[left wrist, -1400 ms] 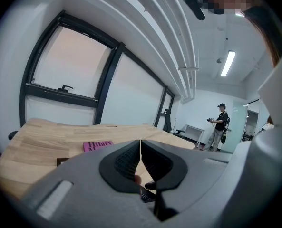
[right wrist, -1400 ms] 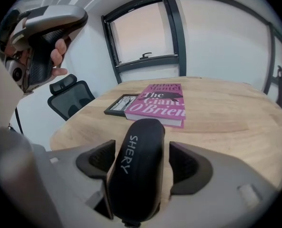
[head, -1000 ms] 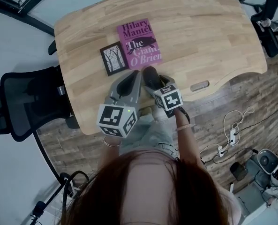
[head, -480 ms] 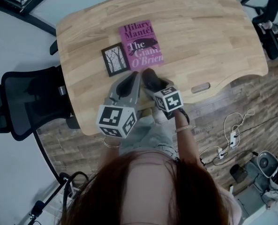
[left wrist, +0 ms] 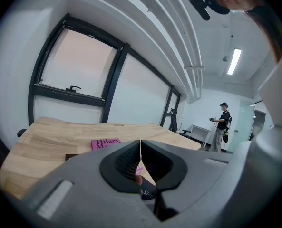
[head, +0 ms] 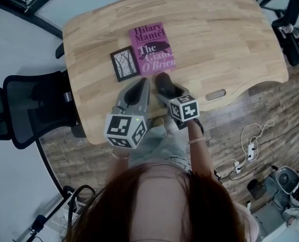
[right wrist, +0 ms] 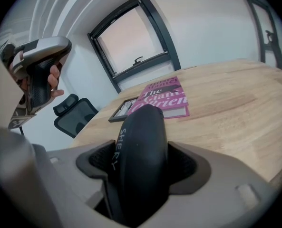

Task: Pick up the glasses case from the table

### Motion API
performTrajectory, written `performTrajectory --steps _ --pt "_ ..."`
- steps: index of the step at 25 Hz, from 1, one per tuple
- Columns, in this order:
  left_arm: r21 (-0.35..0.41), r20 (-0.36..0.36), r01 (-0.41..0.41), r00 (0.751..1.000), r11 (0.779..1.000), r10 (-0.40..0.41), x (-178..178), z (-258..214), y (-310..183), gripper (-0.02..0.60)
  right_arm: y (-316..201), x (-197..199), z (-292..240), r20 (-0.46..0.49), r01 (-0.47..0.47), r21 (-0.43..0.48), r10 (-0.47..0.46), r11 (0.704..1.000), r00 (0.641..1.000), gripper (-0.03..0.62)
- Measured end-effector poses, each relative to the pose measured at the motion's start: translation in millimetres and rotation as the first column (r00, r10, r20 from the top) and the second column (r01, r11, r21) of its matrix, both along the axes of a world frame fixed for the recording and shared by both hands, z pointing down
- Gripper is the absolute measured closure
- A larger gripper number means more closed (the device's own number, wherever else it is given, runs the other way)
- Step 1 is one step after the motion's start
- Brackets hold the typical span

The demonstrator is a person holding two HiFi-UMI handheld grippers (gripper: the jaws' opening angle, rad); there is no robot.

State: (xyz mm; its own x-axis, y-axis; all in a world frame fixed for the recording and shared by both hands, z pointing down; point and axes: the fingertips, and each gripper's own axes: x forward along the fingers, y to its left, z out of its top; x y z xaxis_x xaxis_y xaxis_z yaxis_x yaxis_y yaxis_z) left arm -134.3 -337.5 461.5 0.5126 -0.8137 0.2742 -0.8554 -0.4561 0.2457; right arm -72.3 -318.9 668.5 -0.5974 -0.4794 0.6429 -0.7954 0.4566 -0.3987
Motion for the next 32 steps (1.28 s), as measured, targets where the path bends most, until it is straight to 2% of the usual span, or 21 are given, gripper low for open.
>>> performTrajectory --steps 7,27,32 --pt "0.015 0.007 0.017 1.000 1.000 -0.017 2 -8 11 0.572 6 6 -16 0.036 -0.032 0.031 0.031 0.999 0.999 0.247" --pt "0.073 -0.004 0.058 0.998 0.996 -0.057 16 -42 45 0.572 19 26 -84 0.093 -0.055 0.156 0.040 0.986 0.995 0.247" --pt "0.090 -0.003 0.058 0.998 0.994 -0.058 20 -51 54 0.572 24 30 -100 0.149 -0.084 0.158 0.060 0.984 0.987 0.246"
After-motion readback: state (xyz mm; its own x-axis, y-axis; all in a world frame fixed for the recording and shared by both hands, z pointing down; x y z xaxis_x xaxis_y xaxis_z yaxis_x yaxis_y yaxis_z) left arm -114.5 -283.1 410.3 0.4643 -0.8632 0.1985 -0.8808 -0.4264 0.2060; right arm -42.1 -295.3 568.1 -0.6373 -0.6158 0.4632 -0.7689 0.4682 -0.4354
